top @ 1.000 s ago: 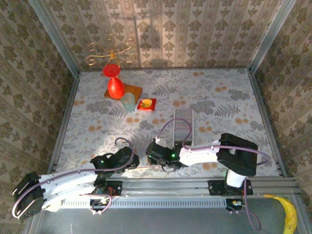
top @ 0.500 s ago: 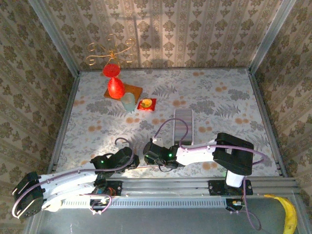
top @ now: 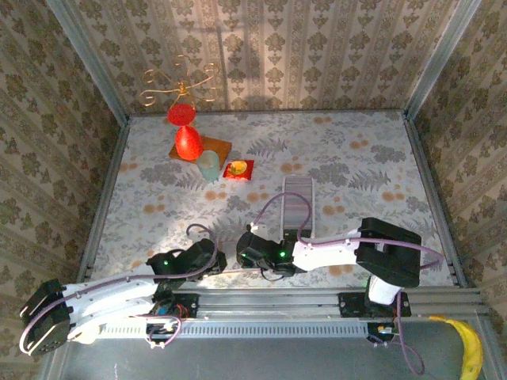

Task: Put the credit cards into the card holder
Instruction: Insert the credit card into the card slot.

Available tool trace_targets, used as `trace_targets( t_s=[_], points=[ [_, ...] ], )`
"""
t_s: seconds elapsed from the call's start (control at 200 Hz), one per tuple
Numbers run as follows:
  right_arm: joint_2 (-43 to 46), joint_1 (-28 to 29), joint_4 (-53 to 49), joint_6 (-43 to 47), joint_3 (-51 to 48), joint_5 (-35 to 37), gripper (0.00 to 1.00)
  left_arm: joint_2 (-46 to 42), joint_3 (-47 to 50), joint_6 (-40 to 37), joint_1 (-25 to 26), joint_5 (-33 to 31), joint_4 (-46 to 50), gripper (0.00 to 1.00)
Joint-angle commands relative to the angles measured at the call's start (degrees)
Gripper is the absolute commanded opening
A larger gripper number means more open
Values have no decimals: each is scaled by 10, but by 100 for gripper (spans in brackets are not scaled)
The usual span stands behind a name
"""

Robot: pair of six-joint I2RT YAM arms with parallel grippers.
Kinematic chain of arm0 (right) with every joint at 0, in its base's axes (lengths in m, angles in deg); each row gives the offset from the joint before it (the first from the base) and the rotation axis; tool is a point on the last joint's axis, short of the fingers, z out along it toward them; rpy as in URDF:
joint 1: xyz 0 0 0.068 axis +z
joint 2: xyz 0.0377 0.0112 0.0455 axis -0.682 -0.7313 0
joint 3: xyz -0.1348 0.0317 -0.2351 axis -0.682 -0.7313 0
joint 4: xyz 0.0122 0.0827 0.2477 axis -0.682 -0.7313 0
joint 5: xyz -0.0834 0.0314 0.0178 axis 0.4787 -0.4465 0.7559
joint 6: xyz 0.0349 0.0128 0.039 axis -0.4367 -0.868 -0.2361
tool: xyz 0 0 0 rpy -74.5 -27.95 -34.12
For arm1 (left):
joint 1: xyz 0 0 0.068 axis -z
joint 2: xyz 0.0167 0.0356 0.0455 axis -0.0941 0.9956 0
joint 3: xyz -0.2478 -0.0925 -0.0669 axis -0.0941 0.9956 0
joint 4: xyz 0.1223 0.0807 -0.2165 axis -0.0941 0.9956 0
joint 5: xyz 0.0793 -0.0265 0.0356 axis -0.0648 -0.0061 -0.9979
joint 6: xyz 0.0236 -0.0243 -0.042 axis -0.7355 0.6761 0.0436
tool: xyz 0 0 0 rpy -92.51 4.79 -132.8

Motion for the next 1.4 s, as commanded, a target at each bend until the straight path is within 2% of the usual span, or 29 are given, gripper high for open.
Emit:
trace_targets(
  t_s=[0.0,0.41,0.715,0.845,1.17,1.395],
  points=[
    [6,4,-28,-10,-7,34,21,-2,15,12,8,16,15,29],
    [-50,4,-10,-4,37,-10,16,-3,13,11,8,15,15,29],
    [-50,5,24,-4,39,-32,14,-3,13,11,8,15,15,28],
    [-31,5,14,-1,31,-20,14,-3,13,11,8,16,16,28],
    [61,5,-100,5,-11,53,24,-8,16,12,9,14,18,28],
    [79,6,-112,-16,-48,54,31,-13,17,13,9,13,24,29]
  ],
)
